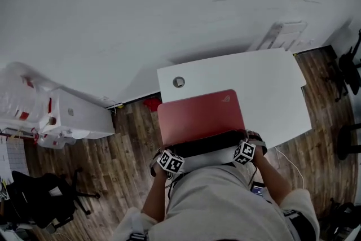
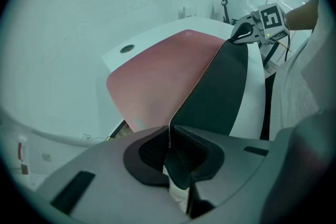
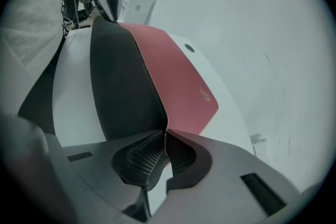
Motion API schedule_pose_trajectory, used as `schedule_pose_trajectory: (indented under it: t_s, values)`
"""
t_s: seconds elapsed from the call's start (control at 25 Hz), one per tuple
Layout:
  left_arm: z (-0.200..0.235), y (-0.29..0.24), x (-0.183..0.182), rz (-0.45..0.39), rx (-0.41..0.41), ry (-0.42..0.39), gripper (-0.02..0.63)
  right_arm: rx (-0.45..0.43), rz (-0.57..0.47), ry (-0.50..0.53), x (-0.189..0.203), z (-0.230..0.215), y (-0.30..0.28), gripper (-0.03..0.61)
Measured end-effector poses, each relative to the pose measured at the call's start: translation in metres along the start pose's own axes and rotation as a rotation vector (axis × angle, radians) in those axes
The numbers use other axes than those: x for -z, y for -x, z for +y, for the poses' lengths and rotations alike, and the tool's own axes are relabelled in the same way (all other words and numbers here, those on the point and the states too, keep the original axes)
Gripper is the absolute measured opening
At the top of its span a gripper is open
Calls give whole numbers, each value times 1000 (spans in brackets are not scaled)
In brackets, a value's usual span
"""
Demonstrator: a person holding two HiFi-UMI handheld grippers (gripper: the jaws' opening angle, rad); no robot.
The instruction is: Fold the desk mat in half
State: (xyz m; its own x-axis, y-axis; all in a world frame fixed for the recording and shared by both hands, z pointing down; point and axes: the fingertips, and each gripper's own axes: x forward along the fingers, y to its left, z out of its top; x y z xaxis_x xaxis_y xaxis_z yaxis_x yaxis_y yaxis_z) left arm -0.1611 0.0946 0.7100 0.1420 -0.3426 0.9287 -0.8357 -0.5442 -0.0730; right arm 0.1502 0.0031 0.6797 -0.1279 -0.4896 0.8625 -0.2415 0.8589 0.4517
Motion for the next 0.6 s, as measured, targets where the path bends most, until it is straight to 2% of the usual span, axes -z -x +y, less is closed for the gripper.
schedule_pose_trajectory:
  t_s: [0.6]
  values:
    - [6, -3, -5, -6, -7, 1, 38, 25, 0, -1, -2, -10, -2, 51]
